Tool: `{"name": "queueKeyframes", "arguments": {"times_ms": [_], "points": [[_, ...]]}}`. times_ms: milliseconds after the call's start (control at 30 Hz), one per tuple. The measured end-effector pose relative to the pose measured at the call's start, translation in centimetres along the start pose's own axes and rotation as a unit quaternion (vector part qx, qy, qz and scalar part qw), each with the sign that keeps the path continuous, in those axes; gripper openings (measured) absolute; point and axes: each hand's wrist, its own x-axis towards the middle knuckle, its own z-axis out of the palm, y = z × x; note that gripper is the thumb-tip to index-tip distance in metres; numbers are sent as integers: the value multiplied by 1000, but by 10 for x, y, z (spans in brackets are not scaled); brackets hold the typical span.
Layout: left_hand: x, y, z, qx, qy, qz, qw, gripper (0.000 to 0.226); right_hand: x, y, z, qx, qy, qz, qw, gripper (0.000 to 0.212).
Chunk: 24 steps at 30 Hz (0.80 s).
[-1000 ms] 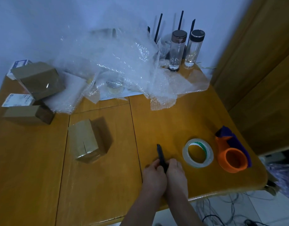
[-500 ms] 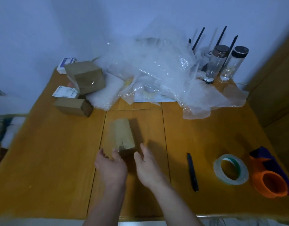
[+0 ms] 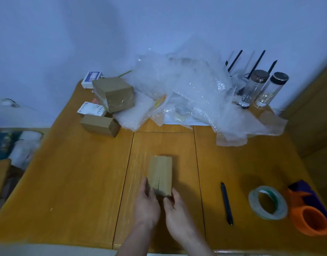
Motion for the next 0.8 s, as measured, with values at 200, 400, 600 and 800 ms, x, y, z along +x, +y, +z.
{"name": "queueKeyframes", "arguments": {"times_ms": [200, 400, 600, 800], "points": [[-29, -10, 12, 3, -35, -13, 999, 56, -20, 14, -13, -6, 43, 38, 998, 56], [-37, -5, 12, 2, -42, -11, 999, 55, -25, 12, -21, -25, 55, 44, 997, 53], [-36, -9, 11, 9, -44, -4, 999, 55, -27, 12, -21, -15, 57, 45, 997, 53], [-34, -13, 5, 3, -43, -8, 999, 58, -37, 6, -24, -14, 60, 42, 997, 56]]}}
